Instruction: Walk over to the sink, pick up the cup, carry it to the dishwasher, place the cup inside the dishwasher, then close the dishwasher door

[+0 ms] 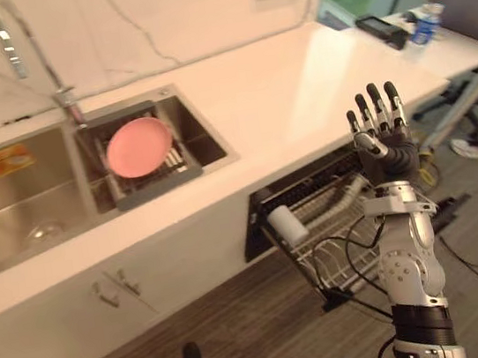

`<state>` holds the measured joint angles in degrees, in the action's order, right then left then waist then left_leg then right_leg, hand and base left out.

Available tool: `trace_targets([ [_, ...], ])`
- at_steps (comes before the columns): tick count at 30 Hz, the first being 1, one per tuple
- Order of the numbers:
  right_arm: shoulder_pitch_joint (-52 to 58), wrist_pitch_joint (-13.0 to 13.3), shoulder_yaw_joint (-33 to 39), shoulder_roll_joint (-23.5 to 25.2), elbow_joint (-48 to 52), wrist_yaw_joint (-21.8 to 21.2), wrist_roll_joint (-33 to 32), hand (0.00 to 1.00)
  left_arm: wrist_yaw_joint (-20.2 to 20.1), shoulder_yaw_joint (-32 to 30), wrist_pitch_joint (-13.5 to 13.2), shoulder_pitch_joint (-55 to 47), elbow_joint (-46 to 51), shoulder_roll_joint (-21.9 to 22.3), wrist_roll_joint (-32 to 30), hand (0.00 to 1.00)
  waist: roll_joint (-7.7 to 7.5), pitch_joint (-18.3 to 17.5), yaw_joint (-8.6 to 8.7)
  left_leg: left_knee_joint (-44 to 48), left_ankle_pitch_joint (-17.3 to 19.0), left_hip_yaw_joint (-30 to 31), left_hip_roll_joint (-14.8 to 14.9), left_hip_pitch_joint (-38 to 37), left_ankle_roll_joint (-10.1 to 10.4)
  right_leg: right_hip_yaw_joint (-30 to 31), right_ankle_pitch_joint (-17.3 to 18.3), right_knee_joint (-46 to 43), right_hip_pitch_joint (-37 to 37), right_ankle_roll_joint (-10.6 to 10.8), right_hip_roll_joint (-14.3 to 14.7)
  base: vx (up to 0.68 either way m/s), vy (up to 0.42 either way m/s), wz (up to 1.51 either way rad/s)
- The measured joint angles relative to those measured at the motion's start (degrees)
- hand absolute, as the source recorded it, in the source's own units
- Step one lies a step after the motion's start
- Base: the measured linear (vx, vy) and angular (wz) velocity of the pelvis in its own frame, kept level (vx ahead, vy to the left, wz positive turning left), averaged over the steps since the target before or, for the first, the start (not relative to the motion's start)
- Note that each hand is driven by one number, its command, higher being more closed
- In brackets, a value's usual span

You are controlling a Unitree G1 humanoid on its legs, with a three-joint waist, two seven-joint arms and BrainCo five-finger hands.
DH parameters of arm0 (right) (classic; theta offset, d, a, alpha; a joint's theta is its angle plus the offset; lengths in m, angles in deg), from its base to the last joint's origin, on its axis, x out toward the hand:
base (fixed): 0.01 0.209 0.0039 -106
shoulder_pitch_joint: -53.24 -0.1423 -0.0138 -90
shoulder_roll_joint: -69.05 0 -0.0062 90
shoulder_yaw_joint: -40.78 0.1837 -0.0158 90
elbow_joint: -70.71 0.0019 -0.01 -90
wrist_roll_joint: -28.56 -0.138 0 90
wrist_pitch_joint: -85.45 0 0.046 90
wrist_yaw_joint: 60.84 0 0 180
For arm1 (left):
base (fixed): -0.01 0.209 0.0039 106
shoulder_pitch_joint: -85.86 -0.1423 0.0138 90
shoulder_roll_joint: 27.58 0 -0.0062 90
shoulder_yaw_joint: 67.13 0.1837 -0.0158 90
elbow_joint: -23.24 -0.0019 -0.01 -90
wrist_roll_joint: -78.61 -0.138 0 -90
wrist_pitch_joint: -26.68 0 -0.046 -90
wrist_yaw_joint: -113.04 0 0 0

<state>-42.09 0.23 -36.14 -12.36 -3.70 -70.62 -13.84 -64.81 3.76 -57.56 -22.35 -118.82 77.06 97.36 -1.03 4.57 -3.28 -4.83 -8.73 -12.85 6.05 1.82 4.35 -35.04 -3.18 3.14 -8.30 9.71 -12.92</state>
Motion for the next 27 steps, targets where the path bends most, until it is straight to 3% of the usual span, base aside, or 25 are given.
trace_targets([
  [3, 0.1, 0.1, -1.1, -0.1, 0.0, 0.4, 0.0, 0.00, -2.3, 0.0, 0.0, -0.7, -1.5, -0.2, 0.5, 0.00, -0.05, 0.0, 0.25, 0.0, 0.2, -0.7, -2.1, -0.3, -0.9, 0.4, -0.4, -0.7, 0.1, 1.1, -2.0, 0.04, 0.133, -0.01],
  [5, 0.5, 0.0, -1.9, -0.1, -0.1, 0.8, 0.1, 0.00, -5.0, 0.6, -0.2, -0.7, -2.6, -0.8, 0.4, 0.00, -0.10, 0.0, 0.18, 0.0, 1.2, -1.1, -4.6, -1.1, -2.2, 1.5, 0.1, -3.4, 0.5, 2.0, -5.3, 0.08, 0.162, -0.06],
  [7, 0.5, 0.3, -1.6, -0.3, -0.2, 1.9, 0.7, 0.00, -6.6, 3.1, 0.0, -0.7, -3.0, -2.2, 0.4, 0.00, -0.88, 0.2, 0.41, 0.0, 2.1, -0.4, -6.8, -1.7, -3.3, 1.6, 2.5, -9.2, 1.9, 1.5, -8.9, 0.09, 0.148, 0.16],
  [8, 0.5, 0.8, -1.6, -0.8, -0.7, 2.8, 1.9, 0.00, -7.2, 4.7, 0.3, -0.5, -3.5, -3.1, 0.3, 0.00, -0.92, 0.2, 0.74, 0.0, 2.7, 0.6, -7.8, -2.3, -4.0, 1.7, 3.9, -13.6, 2.6, -1.5, -10.9, 0.10, 0.135, 0.32],
  [9, 0.6, 1.0, -1.6, -1.2, -1.1, 3.0, 2.3, 0.00, -7.5, 5.4, 0.5, -0.4, -3.9, -3.4, 0.2, 0.00, -0.77, 0.2, 1.03, 0.0, 2.9, 1.1, -8.1, -2.7, -4.3, 1.8, 3.8, -16.2, 3.1, -2.9, -11.7, 0.10, 0.127, 0.40],
  [11, 0.9, 1.1, -1.8, -2.0, -1.2, 4.0, 2.4, 0.00, -8.0, 7.9, 0.8, -0.3, -5.4, -4.6, 0.0, 0.00, -0.82, 0.1, 1.48, 0.0, 3.5, 2.5, -7.9, -4.0, -4.9, 6.6, 1.0, -27.7, 7.8, -11.2, -13.6, 0.10, 0.148, 0.30],
  [12, 0.9, 1.1, -2.0, -2.0, -1.2, 4.1, 2.3, 0.00, -8.0, 8.0, 1.1, -0.4, -5.6, -4.8, 0.1, 0.00, -1.00, 0.0, 1.71, 0.0, 3.9, 3.0, -7.8, -4.2, -5.4, 8.8, -0.1, -29.9, 9.2, -12.3, -13.6, 0.11, 0.125, 0.26],
  [13, 1.7, 1.1, -2.4, -1.9, -1.2, 4.1, 2.3, 0.00, -8.0, 7.9, 1.5, -0.2, -6.0, -5.4, 0.1, 0.00, -1.69, 0.0, 2.09, 0.0, 4.2, 4.3, -7.4, -4.4, -5.7, 13.5, 0.1, -33.2, 11.3, -11.0, -12.4, 0.10, 0.040, 0.47],
  [14, 3.0, 1.1, -2.7, -1.7, -1.1, 4.1, 2.2, 0.00, -8.0, 7.9, 2.1, 0.3, -6.1, -6.9, 0.1, 0.00, -3.52, 0.1, 2.56, 0.0, 4.3, 6.5, -7.0, -4.3, -5.8, 16.5, 5.3, -34.7, 12.3, -7.8, -9.0, 0.08, -0.022, 0.58],
  [15, 3.3, 1.1, -2.8, -1.7, -1.1, 4.1, 2.0, 0.00, -8.0, 7.8, 2.4, 0.8, -6.2, -7.5, 0.1, 0.00, -4.35, 0.2, 2.97, 0.1, 4.3, 7.4, -6.7, -4.4, -5.8, 17.5, 7.8, -34.5, 12.5, -7.5, -7.0, 0.08, -0.067, 0.71],
  [16, 3.8, 1.1, -2.6, -1.8, -0.8, 4.1, 1.3, 0.00, -8.1, 7.8, 3.0, 1.9, -7.0, -8.3, 0.0, 0.00, -5.17, 0.2, 3.69, 0.3, 4.3, 9.0, -6.3, -4.5, -5.7, 19.0, 11.3, -32.9, 12.8, -6.6, -2.9, 0.06, -0.054, 0.48],
  [17, 3.9, 1.1, -2.6, -1.8, -0.8, 4.1, 1.1, 0.00, -8.1, 7.8, 3.0, 2.1, -7.1, -8.4, -0.1, 0.00, -5.19, 0.2, 3.77, 0.3, 4.3, 9.3, -6.3, -4.5, -5.7, 19.1, 11.8, -32.6, 12.8, -6.5, -2.2, 0.05, -0.086, 0.85],
  [18, 5.2, 1.4, -1.4, -1.9, 0.0, 3.7, -1.2, 0.00, -9.1, 7.8, 3.3, 4.1, -7.2, -8.6, -1.2, 0.00, -5.24, 0.1, 4.67, 0.0, 4.3, 11.6, -6.7, -4.2, -5.6, 22.9, 13.0, -25.8, 13.1, -6.0, 3.2, 0.02, -0.078, 0.72],
  [20, 6.0, 1.4, -0.8, -2.0, 0.3, 3.4, -2.1, 0.00, -9.7, 7.8, 3.2, 4.4, -7.0, -8.7, -1.7, 0.00, -5.86, 0.0, 4.96, 0.0, 4.3, 12.6, -8.2, -4.2, -5.6, 24.6, 10.9, -22.5, 13.3, -6.3, 3.5, 0.05, -0.095, 0.66],
  [21, 6.8, 1.4, -0.4, -2.5, 0.6, 2.2, -2.5, 0.00, -10.0, 7.5, 3.3, 4.5, -7.0, -8.2, -2.2, 0.00, -5.69, -0.4, 5.16, 0.0, 4.3, 13.2, -8.9, -4.7, -5.2, 24.6, 11.1, -21.0, 12.5, -5.1, 3.3, 0.10, -0.098, 0.33],
  [25, 7.0, 1.1, -0.7, -2.7, 1.9, -1.6, -3.5, 0.00, -10.0, 6.8, 3.8, 3.2, -7.2, -5.8, -3.4, 0.00, -1.69, -0.4, 4.46, 0.0, 3.8, 12.4, -6.9, -5.0, -4.0, 23.4, 9.2, -15.9, 10.3, -5.6, 5.7, 0.12, -0.067, 0.02],
  [27, 6.9, 0.9, -1.6, -2.6, 2.0, -3.1, -3.8, 0.00, -10.0, 6.8, 3.8, 2.9, -7.1, -5.3, -3.4, 0.00, -1.51, -0.5, 4.10, 0.0, 4.0, 12.1, -5.8, -5.6, -3.7, 23.2, 7.8, -12.5, 8.0, -6.1, 7.2, 0.12, -0.053, -0.07],
])
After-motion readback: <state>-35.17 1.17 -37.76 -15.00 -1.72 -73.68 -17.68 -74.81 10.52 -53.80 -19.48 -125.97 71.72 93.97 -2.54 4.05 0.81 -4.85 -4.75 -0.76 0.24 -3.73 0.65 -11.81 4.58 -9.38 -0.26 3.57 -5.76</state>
